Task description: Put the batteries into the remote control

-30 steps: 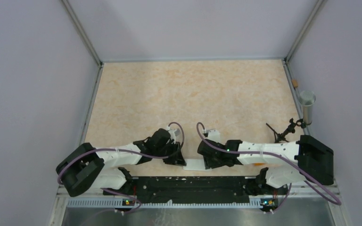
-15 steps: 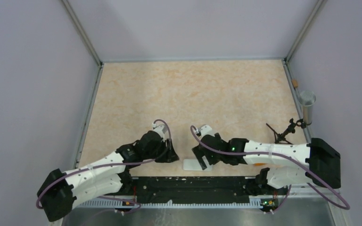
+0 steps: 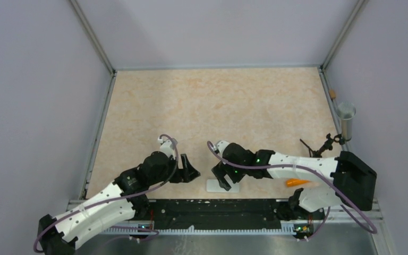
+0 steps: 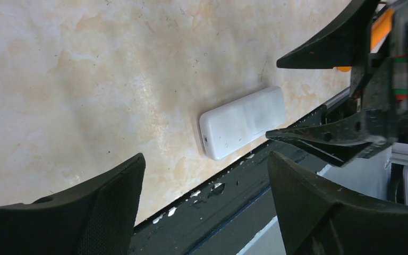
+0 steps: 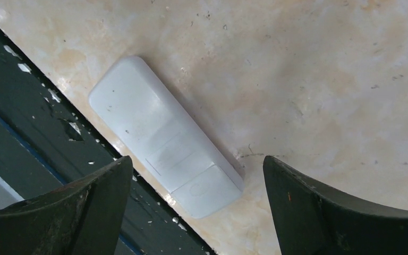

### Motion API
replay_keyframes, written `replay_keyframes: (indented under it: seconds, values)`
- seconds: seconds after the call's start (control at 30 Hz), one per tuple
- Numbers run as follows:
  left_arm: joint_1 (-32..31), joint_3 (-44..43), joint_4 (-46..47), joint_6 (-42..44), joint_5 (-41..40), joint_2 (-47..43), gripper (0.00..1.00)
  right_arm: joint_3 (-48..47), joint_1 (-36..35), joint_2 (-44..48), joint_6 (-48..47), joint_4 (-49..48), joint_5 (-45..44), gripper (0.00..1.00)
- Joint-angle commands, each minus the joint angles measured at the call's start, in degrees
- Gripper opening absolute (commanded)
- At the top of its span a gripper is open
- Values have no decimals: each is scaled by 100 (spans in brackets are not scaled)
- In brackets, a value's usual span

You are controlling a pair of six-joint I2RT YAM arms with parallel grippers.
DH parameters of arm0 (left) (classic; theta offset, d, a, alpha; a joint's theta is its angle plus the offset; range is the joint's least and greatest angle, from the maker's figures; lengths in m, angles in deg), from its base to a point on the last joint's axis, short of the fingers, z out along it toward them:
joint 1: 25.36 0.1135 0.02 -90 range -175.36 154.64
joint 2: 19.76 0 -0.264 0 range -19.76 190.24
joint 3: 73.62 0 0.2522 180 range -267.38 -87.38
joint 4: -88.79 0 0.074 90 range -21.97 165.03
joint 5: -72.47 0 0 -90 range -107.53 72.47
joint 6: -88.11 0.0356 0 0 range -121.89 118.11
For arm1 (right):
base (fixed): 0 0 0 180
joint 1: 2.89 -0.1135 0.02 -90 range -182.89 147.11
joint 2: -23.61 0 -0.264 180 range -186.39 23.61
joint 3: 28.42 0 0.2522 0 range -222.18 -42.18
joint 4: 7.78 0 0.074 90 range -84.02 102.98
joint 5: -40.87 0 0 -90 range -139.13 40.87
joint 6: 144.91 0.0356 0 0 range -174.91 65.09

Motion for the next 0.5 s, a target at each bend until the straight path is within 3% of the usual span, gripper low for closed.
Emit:
replay_keyframes:
  seconds: [0.0, 0.13, 0.47]
  values:
    - [-3, 49, -83, -104, -162, -176, 87, -151, 27, -368, -216, -256, 406, 90]
    - [-2, 10, -196, -117, -259, -295, 94, 89, 23, -499, -128, -468, 617, 87]
    - [-3, -9, -429, -206, -541, -527, 99, 643, -405, -222, 348, -677, 832, 84]
